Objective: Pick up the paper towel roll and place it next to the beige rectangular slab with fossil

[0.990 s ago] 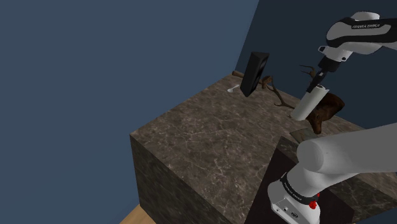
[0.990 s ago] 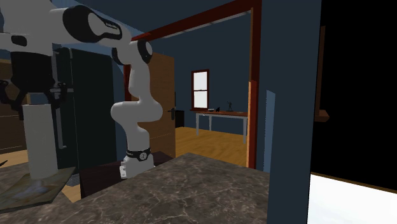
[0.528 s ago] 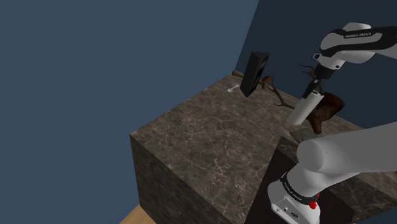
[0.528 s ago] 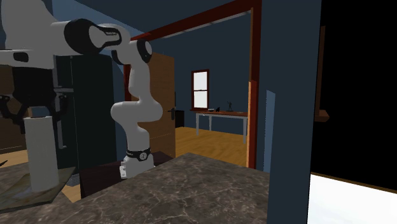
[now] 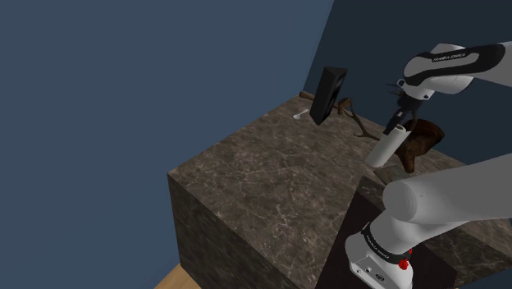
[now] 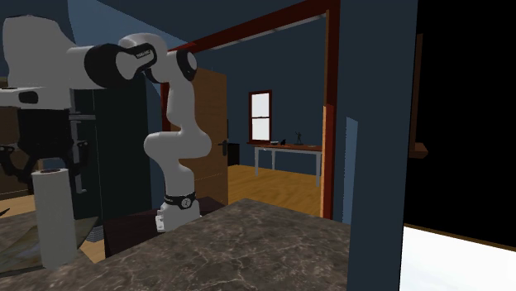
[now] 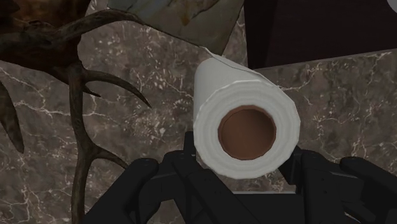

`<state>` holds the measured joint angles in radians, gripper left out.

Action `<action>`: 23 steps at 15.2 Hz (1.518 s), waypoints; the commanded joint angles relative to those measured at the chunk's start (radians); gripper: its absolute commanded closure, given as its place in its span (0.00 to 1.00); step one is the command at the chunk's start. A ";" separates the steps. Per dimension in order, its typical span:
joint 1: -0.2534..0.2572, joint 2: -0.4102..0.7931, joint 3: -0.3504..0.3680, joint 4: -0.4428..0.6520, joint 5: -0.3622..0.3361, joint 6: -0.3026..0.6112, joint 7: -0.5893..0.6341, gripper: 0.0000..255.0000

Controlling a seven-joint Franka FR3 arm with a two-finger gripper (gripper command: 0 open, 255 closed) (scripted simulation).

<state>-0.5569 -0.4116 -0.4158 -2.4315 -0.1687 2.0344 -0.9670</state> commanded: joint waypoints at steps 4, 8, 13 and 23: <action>0.000 0.025 -0.012 -0.047 -0.001 0.072 -0.004 1.00; -0.001 0.025 -0.012 -0.047 -0.001 0.072 -0.004 1.00; 0.000 0.029 -0.011 -0.046 0.001 0.074 -0.004 0.00; -0.001 -0.022 0.011 0.046 0.001 -0.067 0.001 0.00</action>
<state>-0.5571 -0.4307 -0.4047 -2.3920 -0.1669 1.9775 -0.9635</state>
